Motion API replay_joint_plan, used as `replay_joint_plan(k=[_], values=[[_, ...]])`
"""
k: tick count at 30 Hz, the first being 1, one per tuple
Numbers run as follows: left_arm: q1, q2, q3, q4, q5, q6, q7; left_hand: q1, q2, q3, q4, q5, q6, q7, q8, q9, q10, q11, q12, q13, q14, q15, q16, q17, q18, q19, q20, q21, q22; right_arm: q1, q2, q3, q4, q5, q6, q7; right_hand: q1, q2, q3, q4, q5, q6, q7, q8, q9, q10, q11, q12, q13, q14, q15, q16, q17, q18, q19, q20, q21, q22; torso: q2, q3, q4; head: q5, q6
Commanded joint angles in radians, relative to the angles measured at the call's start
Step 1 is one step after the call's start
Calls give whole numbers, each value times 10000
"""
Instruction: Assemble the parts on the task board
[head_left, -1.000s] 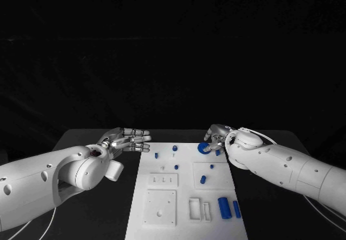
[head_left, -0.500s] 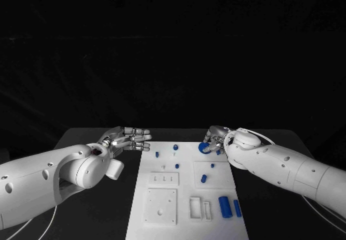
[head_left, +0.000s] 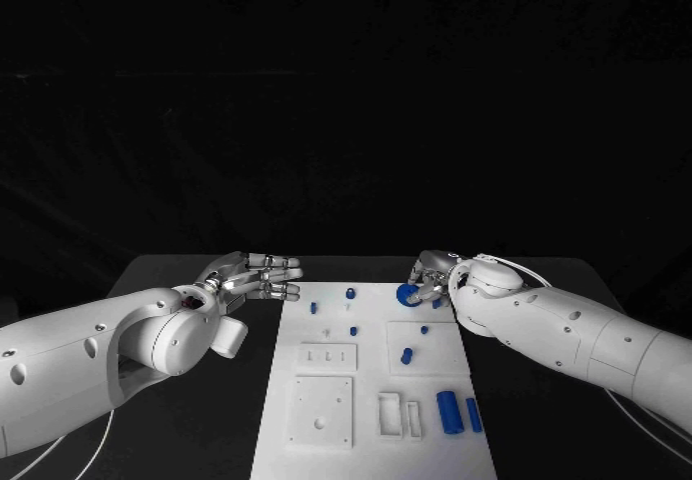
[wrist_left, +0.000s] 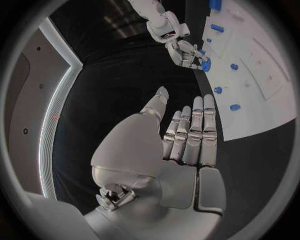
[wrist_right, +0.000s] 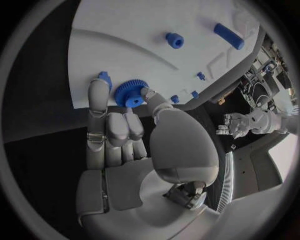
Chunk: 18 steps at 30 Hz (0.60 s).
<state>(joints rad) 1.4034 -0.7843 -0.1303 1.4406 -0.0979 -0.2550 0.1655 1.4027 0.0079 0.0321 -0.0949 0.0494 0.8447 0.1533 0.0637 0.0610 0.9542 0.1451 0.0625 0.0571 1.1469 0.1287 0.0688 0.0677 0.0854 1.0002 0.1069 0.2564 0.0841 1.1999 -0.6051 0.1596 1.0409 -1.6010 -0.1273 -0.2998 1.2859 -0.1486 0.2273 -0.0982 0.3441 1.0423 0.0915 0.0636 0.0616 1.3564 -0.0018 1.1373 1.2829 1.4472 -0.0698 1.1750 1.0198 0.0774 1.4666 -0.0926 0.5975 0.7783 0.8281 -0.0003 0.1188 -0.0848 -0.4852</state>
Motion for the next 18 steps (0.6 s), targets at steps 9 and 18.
replay_joint_plan(k=[9,18], values=[[4,16,5,-5,-34,149,17,18,45,22,-19,-19,-4,-30,-54,-7,-42,12,-29,12,-61,-26,-36,-6,-42,-30,-3,13,16,-54,-41,-23,42,-243,341,-128,125,-34,-49,-181,82,-455,176,-29,-2,45,87,54,28,-11,130,73,51,275,195,128,-128,301,1,-4,-3,-30,12],[-3,21,4,-23,-35,162,9,6,54,15,-16,-19,-5,-30,-52,-6,-49,12,-29,12,-65,-24,-36,-5,-42,-46,-1,40,12,-68,-44,-23,86,-254,358,-126,31,96,1217,-625,-140,401,122,-28,3,59,49,115,60,-15,110,68,52,254,213,116,-265,674,-3,-10,5,-52,24]])
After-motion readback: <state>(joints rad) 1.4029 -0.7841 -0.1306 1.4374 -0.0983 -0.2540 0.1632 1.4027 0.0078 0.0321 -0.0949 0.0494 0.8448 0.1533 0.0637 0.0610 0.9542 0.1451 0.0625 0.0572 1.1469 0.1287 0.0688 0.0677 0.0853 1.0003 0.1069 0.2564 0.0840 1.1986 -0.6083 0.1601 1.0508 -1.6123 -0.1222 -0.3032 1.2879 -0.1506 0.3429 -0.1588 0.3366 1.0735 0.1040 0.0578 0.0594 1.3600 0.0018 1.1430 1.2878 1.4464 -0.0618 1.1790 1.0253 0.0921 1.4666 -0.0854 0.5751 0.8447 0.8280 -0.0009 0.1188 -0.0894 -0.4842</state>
